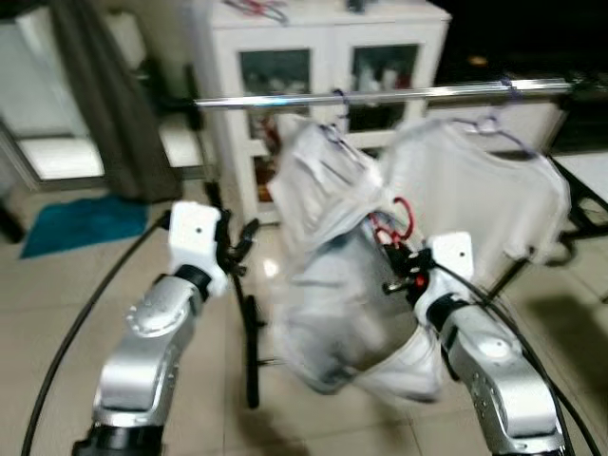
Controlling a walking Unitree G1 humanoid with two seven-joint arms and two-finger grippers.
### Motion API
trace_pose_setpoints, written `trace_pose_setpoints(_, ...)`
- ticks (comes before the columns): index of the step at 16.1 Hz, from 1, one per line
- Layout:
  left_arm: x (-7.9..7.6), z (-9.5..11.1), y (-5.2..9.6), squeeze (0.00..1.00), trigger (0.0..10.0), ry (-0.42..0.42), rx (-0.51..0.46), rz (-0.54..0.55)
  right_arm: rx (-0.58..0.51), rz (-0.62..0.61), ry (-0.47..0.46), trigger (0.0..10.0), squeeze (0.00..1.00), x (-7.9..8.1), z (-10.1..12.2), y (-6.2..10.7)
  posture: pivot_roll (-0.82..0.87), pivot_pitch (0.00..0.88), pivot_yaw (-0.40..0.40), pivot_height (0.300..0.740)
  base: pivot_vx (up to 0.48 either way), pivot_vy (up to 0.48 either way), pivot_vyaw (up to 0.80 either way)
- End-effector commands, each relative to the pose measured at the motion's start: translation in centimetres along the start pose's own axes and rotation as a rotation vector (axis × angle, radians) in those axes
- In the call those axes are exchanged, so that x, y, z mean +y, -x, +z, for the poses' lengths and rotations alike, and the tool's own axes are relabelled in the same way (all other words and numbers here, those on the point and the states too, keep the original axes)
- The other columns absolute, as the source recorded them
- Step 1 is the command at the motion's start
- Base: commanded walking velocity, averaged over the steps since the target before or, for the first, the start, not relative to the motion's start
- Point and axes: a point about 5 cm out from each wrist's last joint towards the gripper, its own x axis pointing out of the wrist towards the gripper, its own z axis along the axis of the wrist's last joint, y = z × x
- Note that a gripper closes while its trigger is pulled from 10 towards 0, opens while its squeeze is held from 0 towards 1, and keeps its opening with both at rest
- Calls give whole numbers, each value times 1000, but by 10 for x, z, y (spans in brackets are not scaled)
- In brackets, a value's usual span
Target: Hang hanger
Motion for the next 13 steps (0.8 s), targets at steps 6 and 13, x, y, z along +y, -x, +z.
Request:
trace_pose_setpoints(6,4,0,4,0,10000,-35,0,1,-109,105,-30,10000,0,12,21,-1,51,0,10,740,362,0,0)
trace_pose_setpoints(13,2,0,11,0,10000,-78,2,-16,-102,211,-37,10000,0,19,23,0,67,0,-9,740,381,0,532)
